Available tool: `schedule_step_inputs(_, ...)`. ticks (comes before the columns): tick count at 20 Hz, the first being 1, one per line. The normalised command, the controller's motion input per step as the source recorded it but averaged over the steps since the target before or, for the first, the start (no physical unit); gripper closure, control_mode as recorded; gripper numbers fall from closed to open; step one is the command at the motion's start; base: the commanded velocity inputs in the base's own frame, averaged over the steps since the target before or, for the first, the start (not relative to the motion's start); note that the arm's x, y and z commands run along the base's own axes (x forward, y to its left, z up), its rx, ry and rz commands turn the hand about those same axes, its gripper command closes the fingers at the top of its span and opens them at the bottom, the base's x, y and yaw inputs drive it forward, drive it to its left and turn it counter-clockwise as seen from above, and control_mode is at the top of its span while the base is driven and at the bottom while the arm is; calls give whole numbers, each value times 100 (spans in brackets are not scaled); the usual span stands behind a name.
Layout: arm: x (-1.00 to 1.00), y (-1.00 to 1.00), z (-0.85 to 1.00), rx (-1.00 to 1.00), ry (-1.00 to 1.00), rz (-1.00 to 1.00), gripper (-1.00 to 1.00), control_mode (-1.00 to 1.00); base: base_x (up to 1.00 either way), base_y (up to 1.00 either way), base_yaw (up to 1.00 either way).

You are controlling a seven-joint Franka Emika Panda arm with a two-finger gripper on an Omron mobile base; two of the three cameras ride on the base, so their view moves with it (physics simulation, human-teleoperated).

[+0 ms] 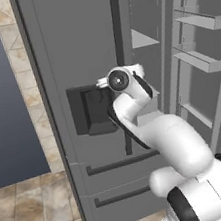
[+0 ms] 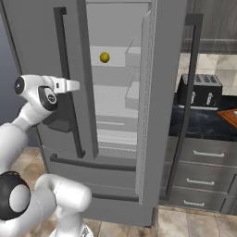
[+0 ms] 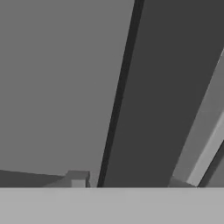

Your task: Retrieve a lemon from the fridge and place it on the cutting board with the fish.

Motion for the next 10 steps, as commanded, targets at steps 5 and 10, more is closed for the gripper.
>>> schedule_step_inputs(5, -74, 30, 37, 2, 30, -17, 100, -100, 0, 0, 0)
schedule_step_inputs(10, -87, 48, 6, 0, 18, -10, 100, -100, 0, 0, 0)
